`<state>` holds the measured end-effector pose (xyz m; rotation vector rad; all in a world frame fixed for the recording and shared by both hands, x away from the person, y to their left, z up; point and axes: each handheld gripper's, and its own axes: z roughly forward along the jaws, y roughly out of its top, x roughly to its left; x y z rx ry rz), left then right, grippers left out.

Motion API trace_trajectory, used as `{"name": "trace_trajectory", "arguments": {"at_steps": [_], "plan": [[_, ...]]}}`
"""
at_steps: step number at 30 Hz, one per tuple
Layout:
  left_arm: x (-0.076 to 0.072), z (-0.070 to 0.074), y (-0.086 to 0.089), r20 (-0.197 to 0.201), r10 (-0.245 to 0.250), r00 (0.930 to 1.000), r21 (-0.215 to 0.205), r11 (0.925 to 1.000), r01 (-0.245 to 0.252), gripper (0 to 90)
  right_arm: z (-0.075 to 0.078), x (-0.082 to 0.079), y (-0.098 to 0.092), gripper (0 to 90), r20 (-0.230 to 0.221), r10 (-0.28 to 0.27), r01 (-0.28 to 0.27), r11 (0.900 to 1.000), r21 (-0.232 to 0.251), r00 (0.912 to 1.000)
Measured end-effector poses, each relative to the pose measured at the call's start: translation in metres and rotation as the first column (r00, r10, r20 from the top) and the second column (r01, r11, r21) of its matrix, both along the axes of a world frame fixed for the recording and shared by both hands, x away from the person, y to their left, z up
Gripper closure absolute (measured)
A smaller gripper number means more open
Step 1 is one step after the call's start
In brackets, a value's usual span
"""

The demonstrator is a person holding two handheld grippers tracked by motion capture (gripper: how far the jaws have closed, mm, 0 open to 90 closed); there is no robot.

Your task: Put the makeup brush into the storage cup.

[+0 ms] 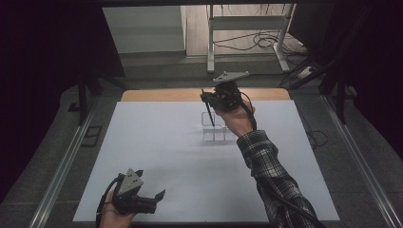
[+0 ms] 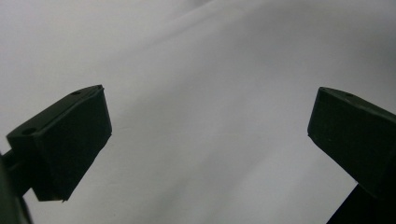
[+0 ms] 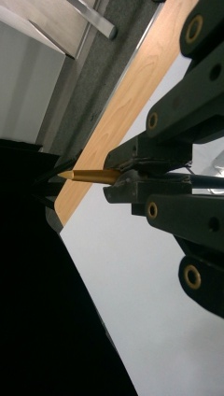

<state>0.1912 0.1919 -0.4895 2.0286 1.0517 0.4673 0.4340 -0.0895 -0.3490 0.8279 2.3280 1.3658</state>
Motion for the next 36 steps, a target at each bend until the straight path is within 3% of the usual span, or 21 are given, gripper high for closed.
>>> {"name": "trace_trajectory", "arguments": {"at_steps": [22,36], "plan": [[-0.003,0.001,0.005,0.005,0.004,1.0000,-0.030,0.9996,-0.004,0.4,-0.007,0.024,0.012,83.1,0.029,-0.045,0.044,0.999,0.008,0.9986],[-0.003,0.001,0.006,0.008,-0.004,1.0000,-0.032,0.9995,0.004,0.4,-0.026,0.032,0.016,83.1,0.027,-0.054,0.054,0.998,-0.014,0.9982]]}}
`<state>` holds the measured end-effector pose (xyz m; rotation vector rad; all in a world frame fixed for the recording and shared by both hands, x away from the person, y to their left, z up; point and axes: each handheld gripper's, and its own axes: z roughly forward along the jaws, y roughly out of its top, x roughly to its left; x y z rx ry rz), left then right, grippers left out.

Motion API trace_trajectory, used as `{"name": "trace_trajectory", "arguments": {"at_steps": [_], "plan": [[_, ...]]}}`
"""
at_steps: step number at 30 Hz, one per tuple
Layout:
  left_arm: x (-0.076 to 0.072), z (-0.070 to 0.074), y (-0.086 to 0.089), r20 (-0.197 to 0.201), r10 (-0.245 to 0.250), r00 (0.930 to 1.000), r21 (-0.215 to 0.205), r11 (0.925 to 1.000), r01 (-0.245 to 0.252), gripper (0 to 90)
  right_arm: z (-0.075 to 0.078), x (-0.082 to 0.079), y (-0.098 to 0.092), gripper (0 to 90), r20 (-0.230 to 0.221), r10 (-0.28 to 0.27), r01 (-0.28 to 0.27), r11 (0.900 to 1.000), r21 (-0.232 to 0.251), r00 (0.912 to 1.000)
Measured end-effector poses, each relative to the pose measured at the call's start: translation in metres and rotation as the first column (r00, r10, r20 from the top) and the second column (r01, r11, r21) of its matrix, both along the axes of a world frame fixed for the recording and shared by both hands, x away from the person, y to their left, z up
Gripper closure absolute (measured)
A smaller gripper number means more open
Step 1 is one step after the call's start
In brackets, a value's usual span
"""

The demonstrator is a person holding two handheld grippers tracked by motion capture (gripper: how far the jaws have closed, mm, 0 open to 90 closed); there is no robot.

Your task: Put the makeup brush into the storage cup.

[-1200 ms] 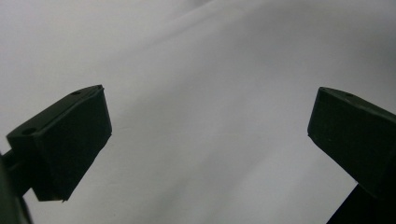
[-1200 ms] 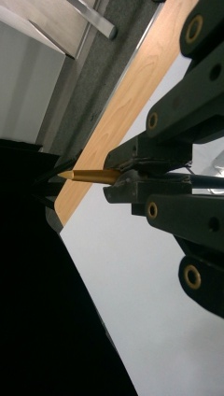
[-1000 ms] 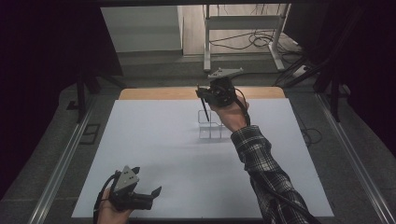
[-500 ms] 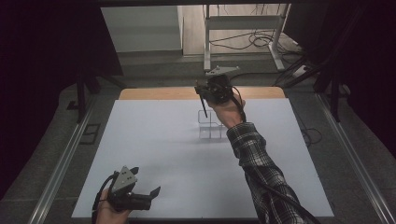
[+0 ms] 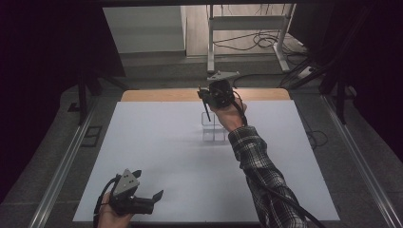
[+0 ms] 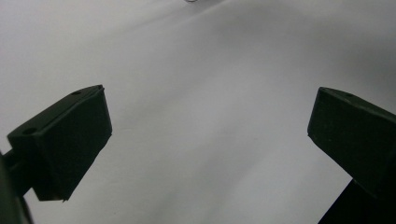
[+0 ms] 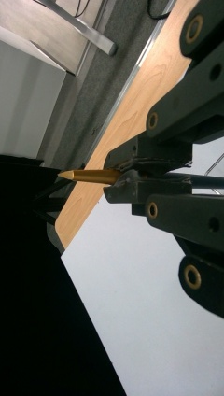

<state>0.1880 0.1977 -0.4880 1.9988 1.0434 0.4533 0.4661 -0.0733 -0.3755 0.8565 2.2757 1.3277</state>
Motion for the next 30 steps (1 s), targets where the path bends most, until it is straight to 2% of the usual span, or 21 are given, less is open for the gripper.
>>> {"name": "trace_trajectory", "arguments": {"at_steps": [10,30], "plan": [[0.000,0.000,0.001,0.004,-0.002,1.0000,-0.011,0.9999,0.002,0.3,-0.011,0.001,0.002,83.1,0.000,0.003,-0.003,1.000,-0.011,1.0000],[0.000,0.001,0.006,0.009,0.009,0.9999,-0.036,0.9993,-0.009,0.2,-0.035,0.002,-0.002,83.1,-0.029,-0.008,0.007,0.999,-0.033,0.9995]]}}
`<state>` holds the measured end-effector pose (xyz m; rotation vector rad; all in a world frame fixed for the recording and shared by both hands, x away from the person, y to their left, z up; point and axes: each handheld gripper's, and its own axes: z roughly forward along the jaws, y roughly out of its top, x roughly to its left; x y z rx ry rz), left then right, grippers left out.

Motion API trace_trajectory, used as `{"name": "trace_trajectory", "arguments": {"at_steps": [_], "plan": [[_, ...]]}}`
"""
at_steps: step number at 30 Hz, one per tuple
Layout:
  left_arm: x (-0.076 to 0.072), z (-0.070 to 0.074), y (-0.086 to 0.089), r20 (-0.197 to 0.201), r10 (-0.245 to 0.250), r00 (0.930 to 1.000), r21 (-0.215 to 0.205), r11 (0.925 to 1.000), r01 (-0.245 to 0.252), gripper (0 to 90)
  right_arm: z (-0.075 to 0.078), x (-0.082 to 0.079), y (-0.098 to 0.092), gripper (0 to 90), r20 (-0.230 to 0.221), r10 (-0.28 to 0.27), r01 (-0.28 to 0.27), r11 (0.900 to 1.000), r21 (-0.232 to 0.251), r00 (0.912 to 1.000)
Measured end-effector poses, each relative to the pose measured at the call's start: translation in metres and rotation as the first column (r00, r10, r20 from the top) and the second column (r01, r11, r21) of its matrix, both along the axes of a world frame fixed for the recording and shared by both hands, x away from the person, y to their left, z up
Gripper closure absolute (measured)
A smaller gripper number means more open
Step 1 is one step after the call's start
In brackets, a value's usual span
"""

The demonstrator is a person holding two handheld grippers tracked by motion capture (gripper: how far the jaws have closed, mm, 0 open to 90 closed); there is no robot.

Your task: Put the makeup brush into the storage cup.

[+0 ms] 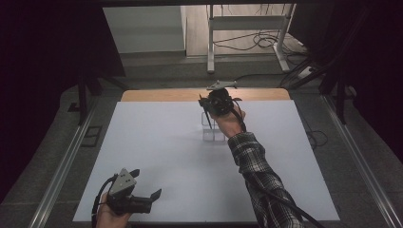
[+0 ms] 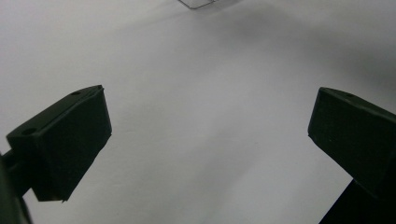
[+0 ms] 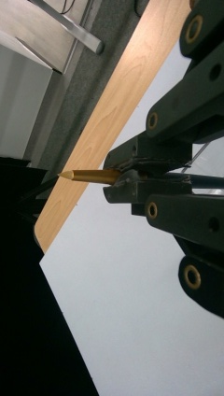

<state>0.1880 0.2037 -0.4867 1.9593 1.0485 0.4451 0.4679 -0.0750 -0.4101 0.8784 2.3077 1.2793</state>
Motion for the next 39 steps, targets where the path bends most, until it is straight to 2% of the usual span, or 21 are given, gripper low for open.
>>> {"name": "trace_trajectory", "arguments": {"at_steps": [8,23,24,25,28,31,34,35,37,39], "plan": [[-0.001,0.000,0.006,0.000,0.017,0.9998,-0.011,0.9998,-0.017,0.3,-0.009,0.000,-0.002,83.0,-0.012,-0.005,0.005,1.000,-0.006,0.9999],[-0.001,-0.001,0.006,-0.009,0.013,0.9999,-0.004,0.9999,-0.013,0.3,-0.024,0.001,-0.001,82.0,-0.037,-0.008,0.007,0.999,-0.034,0.9993],[-0.001,-0.001,0.006,-0.009,0.013,0.9999,-0.004,0.9999,-0.013,0.3,-0.025,0.001,0.000,72.1,-0.038,-0.005,0.004,0.999,-0.035,0.9993],[-0.001,-0.001,0.006,-0.009,0.013,0.9999,-0.005,0.9999,-0.014,0.3,-0.025,0.001,0.000,72.1,-0.038,-0.005,0.004,0.999,-0.035,0.9993],[-0.001,-0.001,0.006,-0.008,0.014,0.9999,-0.005,0.9999,-0.014,0.3,-0.025,0.002,0.003,48.1,-0.031,-0.023,0.022,0.999,-0.050,0.9992],[-0.001,-0.001,0.007,-0.007,0.015,0.9999,-0.006,0.9999,-0.015,0.3,-0.026,0.005,0.006,25.1,-0.066,-0.020,0.017,0.999,-0.041,0.9976],[-0.001,0.000,0.008,-0.006,0.018,0.9998,-0.007,0.9998,-0.018,0.3,-0.025,0.004,0.008,7.8,-0.044,-0.031,0.030,0.999,-0.034,0.9985],[-0.001,0.000,0.008,-0.005,0.020,0.9998,-0.007,0.9998,-0.020,0.3,-0.026,0.005,0.009,3.0,-0.049,-0.039,0.037,0.998,-0.042,0.9981],[-0.001,0.000,0.009,-0.003,0.025,0.9997,-0.005,0.9997,-0.025,0.3,-0.027,0.005,0.011,1.5,-0.052,-0.051,0.047,0.996,-0.077,0.9973],[-0.001,0.001,0.011,0.002,0.028,0.9996,-0.001,0.9996,-0.028,0.3,-0.027,0.004,0.012,0.0,-0.058,-0.050,0.045,0.995,-0.089,0.9971]]}}
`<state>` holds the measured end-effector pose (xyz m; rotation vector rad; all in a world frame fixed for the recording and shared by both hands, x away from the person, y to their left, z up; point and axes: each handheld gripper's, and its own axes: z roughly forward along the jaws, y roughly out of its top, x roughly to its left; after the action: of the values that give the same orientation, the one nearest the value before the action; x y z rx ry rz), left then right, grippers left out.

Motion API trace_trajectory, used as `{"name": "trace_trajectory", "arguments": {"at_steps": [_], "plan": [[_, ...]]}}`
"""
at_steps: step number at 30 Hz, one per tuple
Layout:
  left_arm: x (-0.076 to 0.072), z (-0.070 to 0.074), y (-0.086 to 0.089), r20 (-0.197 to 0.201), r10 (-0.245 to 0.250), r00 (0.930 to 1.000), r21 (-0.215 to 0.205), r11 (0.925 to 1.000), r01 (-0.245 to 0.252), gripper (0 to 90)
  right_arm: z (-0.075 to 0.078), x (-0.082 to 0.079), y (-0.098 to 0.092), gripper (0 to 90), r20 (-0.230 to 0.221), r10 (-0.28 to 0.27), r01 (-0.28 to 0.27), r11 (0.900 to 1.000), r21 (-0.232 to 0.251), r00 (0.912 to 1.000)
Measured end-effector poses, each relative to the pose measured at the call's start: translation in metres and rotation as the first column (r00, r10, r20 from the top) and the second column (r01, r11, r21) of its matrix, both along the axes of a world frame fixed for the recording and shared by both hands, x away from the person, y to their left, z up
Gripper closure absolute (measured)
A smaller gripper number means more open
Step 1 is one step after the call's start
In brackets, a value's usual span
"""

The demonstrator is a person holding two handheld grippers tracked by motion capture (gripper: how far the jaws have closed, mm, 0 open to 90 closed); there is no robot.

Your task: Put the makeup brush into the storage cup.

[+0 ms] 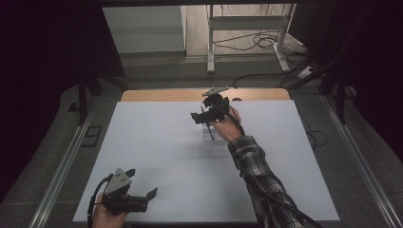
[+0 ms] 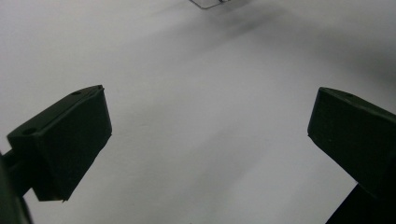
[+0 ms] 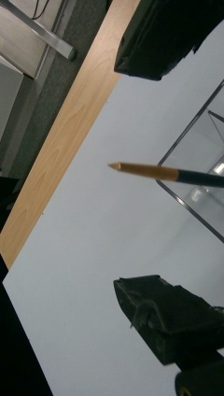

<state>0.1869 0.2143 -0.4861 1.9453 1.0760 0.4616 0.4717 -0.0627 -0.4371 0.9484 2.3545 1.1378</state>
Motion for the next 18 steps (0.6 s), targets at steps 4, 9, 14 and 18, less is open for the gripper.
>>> {"name": "trace_trajectory", "arguments": {"at_steps": [4,9,14,18], "plan": [[0.000,0.000,0.002,0.003,0.005,1.0000,-0.003,1.0000,-0.005,0.4,0.001,-0.001,-0.001,0.0,-0.014,0.006,-0.006,1.000,0.010,0.9999],[0.000,0.001,0.005,0.009,0.008,0.9999,-0.003,1.0000,-0.008,0.6,0.005,-0.004,-0.002,0.8,-0.020,0.025,-0.025,1.000,0.015,0.9995],[0.000,0.000,0.006,0.007,0.005,1.0000,0.000,1.0000,-0.005,0.7,0.009,-0.007,-0.003,3.2,-0.017,0.034,-0.033,0.999,0.013,0.9993],[0.000,0.000,0.005,0.000,0.005,1.0000,0.005,1.0000,-0.005,0.7,0.010,-0.010,-0.004,3.7,-0.023,0.047,-0.047,0.999,0.019,0.9986]]}}
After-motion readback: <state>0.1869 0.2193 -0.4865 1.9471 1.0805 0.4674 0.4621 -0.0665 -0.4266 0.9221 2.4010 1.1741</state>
